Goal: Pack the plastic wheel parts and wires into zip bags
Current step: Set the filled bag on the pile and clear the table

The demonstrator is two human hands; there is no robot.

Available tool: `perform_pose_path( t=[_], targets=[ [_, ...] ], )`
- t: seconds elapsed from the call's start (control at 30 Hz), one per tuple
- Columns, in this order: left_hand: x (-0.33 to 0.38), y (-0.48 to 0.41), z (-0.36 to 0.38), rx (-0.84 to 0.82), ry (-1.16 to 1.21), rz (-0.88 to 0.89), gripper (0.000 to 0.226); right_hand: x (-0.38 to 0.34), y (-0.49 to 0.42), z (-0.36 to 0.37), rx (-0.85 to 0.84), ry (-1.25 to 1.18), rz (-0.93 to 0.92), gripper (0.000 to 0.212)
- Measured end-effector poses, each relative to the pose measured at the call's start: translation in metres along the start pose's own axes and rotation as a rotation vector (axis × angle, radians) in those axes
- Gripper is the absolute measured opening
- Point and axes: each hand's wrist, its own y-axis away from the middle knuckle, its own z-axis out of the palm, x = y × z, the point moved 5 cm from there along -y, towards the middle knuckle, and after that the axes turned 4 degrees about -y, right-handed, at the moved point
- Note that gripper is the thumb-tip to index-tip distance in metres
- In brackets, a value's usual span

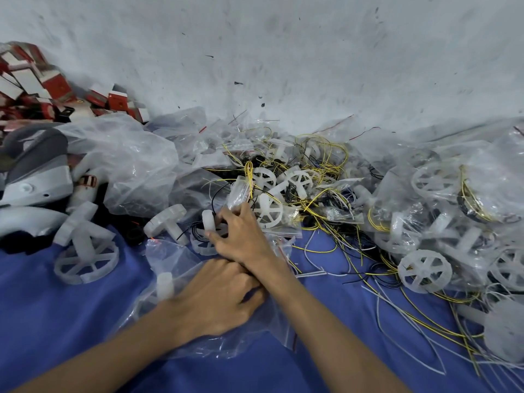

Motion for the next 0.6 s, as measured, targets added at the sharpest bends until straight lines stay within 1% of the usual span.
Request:
perform_pose_path(
  t=[0.03,0.13,0.17,0.2,0.27,0.37,0.43,0.5,0.6],
  targets=[
    [0.001,0.0,0.001,-0.006,-0.004,0.005,0.043,-0.002,0.003,-0.002,0.026,0.058,-0.016,0.04],
    [0.002,0.001,0.003,-0.011,-0.021,0.024,0.044,-0.008,0.014,-0.018,0.26,0.235,-0.048,0.046],
    [0.002,0.001,0.003,0.002,-0.022,0.038,0.044,-0.008,0.015,-0.021,0.274,0.261,-0.044,0.046],
    [0.004,0.001,0.002,0.016,-0.017,0.054,0.044,-0.007,0.015,-0.02,0.227,0.284,-0.045,0.047],
    [0.008,0.001,0.0,0.032,0.003,0.091,0.042,-0.002,0.011,-0.009,0.049,0.31,-0.059,0.05],
    [0.012,0.0,-0.003,0.06,0.018,0.099,0.039,0.003,0.005,0.005,-0.178,0.287,-0.062,0.063],
    [0.01,-0.001,-0.002,0.056,0.033,0.085,0.045,0.002,0.002,0.013,-0.276,0.304,-0.074,0.072],
    [0.007,-0.001,-0.002,0.054,0.043,0.07,0.044,-0.003,-0.004,0.016,-0.276,0.344,-0.106,0.077],
    [0.006,-0.001,-0.007,0.077,0.047,0.053,0.03,-0.014,-0.012,0.015,-0.208,0.351,-0.149,0.073]
  ],
)
